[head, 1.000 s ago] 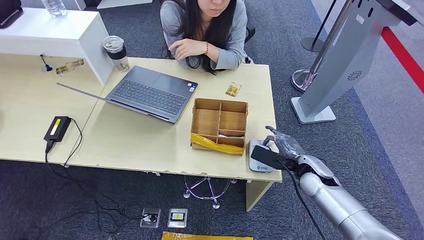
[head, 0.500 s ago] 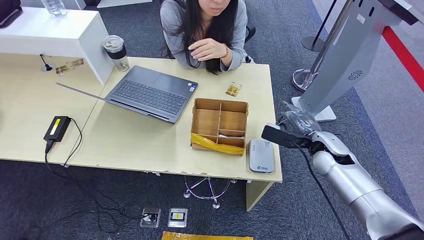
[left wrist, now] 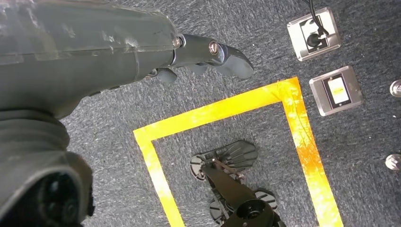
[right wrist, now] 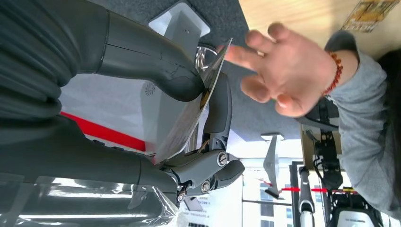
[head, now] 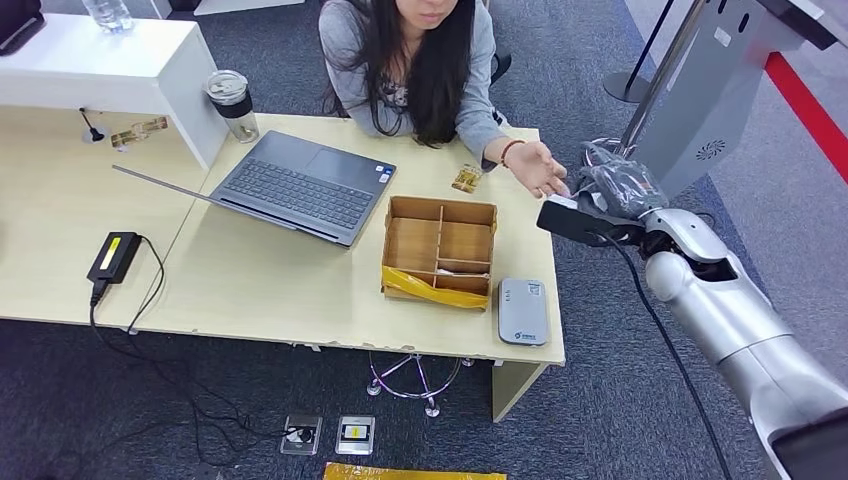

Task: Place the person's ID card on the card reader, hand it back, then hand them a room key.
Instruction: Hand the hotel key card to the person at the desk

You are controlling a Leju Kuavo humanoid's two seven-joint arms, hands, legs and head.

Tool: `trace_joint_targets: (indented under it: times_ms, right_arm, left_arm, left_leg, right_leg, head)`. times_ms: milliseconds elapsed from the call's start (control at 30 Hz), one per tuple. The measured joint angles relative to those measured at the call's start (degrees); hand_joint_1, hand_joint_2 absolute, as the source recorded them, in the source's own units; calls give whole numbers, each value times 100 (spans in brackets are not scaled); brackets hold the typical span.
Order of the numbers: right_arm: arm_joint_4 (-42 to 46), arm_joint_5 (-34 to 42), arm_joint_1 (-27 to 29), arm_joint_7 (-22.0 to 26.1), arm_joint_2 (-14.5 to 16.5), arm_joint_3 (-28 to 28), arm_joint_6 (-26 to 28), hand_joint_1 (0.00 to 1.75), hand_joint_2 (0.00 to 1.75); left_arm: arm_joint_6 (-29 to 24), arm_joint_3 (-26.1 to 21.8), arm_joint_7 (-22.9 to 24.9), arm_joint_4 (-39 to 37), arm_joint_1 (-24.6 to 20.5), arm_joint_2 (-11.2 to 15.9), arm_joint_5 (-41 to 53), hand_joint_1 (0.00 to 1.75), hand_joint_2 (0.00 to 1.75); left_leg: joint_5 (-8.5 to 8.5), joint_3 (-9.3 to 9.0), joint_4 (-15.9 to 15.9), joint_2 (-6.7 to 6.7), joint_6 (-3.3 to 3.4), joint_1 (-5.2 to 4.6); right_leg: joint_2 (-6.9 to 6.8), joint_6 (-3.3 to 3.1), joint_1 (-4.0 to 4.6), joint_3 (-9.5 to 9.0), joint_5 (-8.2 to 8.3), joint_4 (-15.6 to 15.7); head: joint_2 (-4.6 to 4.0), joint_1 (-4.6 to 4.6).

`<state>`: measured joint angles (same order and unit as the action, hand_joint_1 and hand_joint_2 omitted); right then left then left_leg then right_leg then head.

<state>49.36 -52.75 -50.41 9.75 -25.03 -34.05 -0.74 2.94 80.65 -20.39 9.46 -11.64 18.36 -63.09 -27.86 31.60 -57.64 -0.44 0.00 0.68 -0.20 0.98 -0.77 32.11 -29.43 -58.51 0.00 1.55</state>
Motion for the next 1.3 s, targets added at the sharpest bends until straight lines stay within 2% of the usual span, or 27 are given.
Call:
trace_joint_targets:
  times_ms: [267, 533, 800, 1300]
  right_arm:
    - [-12, -201, -272, 11, 115, -2, -60, 175, 175]
    - [-12, -328, -449, 20, 463, -20, -105, 175, 175]
    - [-12, -365, -471, 17, 696, -49, -112, 175, 175]
    - [-12, -394, -409, 3, 902, -137, -86, 175, 175]
  left_arm:
    - [50, 2, -37, 0, -3, 9, 43, 0, 0]
    - [85, 18, -73, 0, -9, 9, 81, 0, 0]
    - [108, 45, -95, 0, -7, 9, 88, 0, 0]
    - [100, 71, -95, 0, -6, 9, 86, 0, 0]
  left_leg:
    - [0, 2, 0, -1, 0, 1]
    - [0, 2, 0, -2, -1, 2]
    - [1, 3, 0, -4, -1, 2]
    - [1, 3, 1, -4, -1, 3]
  right_leg:
    - [-2, 0, 2, -1, 0, -1]
    - [-4, 0, 3, 1, 0, -1]
    - [-6, -1, 3, 1, -1, -1]
    - [-6, -1, 4, 2, -1, -1]
  head:
    - [0, -1]
    - [0, -1]
    - [0, 0]
    - [0, 0]
